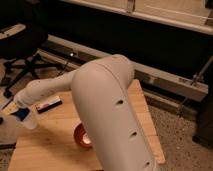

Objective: Place the white sponge in the ceramic cup

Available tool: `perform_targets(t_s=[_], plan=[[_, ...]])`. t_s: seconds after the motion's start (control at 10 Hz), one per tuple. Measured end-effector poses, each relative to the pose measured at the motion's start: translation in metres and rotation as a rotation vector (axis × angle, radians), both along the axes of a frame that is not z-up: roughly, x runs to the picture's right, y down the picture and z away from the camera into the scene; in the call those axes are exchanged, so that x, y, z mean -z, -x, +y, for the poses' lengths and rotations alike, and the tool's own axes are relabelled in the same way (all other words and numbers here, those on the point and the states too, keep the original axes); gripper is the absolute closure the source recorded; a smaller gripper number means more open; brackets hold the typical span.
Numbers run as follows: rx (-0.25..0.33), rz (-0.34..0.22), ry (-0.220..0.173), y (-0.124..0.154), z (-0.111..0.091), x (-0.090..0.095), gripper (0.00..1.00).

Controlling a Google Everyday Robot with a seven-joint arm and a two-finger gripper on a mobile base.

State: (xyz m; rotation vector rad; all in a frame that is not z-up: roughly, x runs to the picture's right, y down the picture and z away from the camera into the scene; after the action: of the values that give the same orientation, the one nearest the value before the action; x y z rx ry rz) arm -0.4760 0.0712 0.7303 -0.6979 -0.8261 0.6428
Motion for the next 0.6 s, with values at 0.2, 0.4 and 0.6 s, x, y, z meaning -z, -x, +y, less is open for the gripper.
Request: perform_targets(t_s=[0.2,0.4,0.6], plan=[[-0.011,-0.004,0.0,-0.0033,-0.0021,-0.0048,1.0],[-0.018,-0.012,0.006,-0.0042,0.0001,-0.0088,1.0],[-0.019,-0.015,0.009,-0.0052,0.0025,-0.0114,1.0]])
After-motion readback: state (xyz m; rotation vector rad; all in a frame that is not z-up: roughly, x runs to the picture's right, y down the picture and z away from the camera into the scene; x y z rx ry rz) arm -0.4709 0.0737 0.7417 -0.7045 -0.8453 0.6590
